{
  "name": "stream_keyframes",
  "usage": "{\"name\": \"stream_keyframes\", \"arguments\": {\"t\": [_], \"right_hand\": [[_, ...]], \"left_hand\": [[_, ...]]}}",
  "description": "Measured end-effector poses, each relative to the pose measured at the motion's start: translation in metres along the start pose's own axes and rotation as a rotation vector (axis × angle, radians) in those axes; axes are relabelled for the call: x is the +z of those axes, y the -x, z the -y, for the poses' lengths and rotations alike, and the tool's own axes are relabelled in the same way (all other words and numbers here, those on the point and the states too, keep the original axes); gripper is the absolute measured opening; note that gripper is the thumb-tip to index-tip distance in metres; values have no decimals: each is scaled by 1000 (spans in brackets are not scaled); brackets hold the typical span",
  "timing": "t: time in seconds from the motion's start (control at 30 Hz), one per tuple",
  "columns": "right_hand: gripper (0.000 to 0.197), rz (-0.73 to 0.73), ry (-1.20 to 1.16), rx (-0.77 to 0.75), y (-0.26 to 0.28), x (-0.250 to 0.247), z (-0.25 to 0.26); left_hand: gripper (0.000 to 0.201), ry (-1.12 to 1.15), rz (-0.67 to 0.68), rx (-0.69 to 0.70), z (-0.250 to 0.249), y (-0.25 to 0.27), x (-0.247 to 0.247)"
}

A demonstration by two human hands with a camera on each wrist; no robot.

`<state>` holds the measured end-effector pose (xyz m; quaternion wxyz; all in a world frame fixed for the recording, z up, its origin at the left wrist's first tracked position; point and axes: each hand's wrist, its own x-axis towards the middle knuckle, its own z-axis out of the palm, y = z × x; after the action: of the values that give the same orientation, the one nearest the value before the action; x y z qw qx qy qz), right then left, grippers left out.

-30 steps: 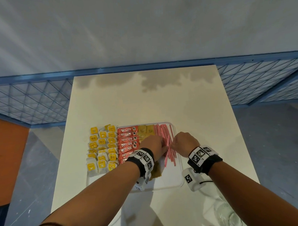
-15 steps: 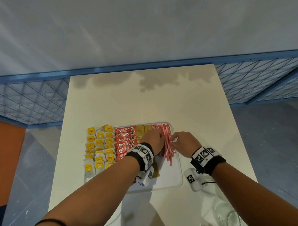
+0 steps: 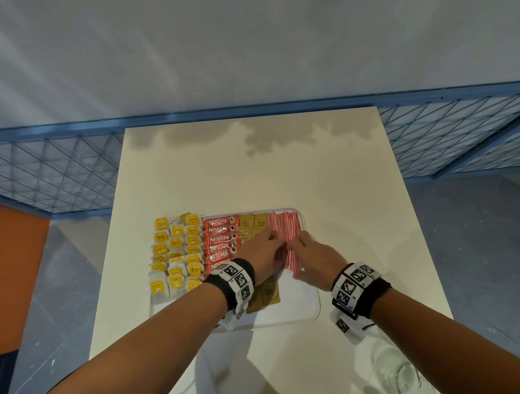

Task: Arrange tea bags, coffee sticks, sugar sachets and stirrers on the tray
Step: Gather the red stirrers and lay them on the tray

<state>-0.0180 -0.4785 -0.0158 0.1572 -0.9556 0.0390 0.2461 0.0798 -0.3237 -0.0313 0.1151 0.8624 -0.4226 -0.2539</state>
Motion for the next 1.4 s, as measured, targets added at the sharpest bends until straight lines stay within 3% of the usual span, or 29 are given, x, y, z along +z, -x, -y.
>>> {"name": "stream_keyframes", "arguments": {"t": [0.2, 0.33, 0.43, 0.63, 0.8, 1.03, 1.17, 1.4], "right_hand": [[63, -48, -62, 64, 1, -7, -3], [65, -59, -3, 81, 3, -2, -2], [63, -73, 38, 75, 3, -1, -1], [82, -17, 90, 43, 1, -3, -4], [72, -42, 90, 35, 1, -6, -6], [81, -18, 67, 61, -1, -2, -3], [69, -79, 43, 72, -3, -3, 0], [77, -45, 95, 56, 1, -4, -1]], "left_hand": [[60, -128, -15, 76, -2, 2, 5], [60, -142, -18, 114, -9, -1, 8], [60, -113, -6, 102, -12, -4, 8], [71, -78, 8, 82, -7, -6, 3], [73, -68, 16, 72, -8, -6, 1], [77, -90, 0, 58, -6, -6, 6], [79, -91, 4, 47, -6, -7, 10], [83, -120, 21, -1, -7, -7, 9]]}}
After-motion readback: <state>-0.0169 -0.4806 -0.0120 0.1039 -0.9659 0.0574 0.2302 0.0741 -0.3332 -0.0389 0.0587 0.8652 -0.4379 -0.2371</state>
